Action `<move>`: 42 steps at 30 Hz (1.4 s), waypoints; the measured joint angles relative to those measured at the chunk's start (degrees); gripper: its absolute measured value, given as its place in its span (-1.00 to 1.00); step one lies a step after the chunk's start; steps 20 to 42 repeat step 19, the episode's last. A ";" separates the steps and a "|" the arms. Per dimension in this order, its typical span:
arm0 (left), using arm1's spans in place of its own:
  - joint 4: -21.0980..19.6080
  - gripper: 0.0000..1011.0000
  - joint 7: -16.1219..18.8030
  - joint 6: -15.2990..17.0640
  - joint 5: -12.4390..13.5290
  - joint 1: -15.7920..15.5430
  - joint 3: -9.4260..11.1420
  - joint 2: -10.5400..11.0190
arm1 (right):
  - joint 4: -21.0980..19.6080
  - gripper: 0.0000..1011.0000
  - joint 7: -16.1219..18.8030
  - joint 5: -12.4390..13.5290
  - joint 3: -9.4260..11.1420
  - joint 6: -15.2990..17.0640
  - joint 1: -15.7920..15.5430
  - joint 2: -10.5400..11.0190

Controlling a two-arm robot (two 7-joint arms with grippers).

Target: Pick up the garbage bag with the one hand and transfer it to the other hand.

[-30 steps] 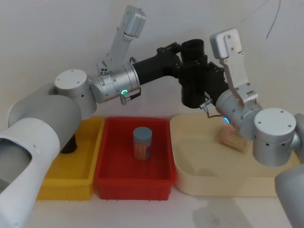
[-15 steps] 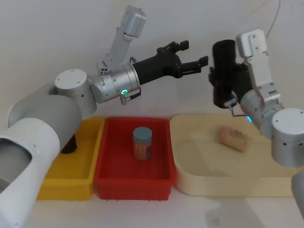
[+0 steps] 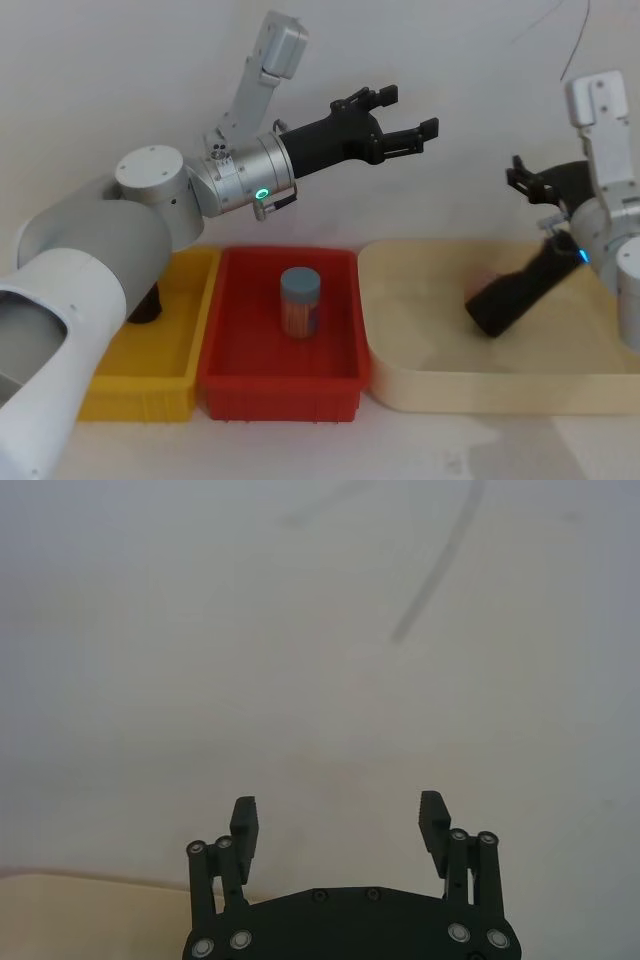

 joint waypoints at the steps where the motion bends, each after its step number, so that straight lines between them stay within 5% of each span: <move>1: 0.00 0.98 0.00 0.00 0.00 0.00 0.00 0.00 | 0.08 0.94 -0.28 -0.17 0.22 0.25 -0.01 0.09; 18: 0.00 0.98 0.00 0.00 0.00 0.00 0.00 0.00 | 1.30 0.98 -3.78 -1.79 3.27 2.73 -0.26 1.32; 42: 0.00 0.98 0.00 0.00 0.00 0.00 0.00 0.00 | 1.34 0.98 -3.84 -1.83 3.34 2.77 -0.26 1.34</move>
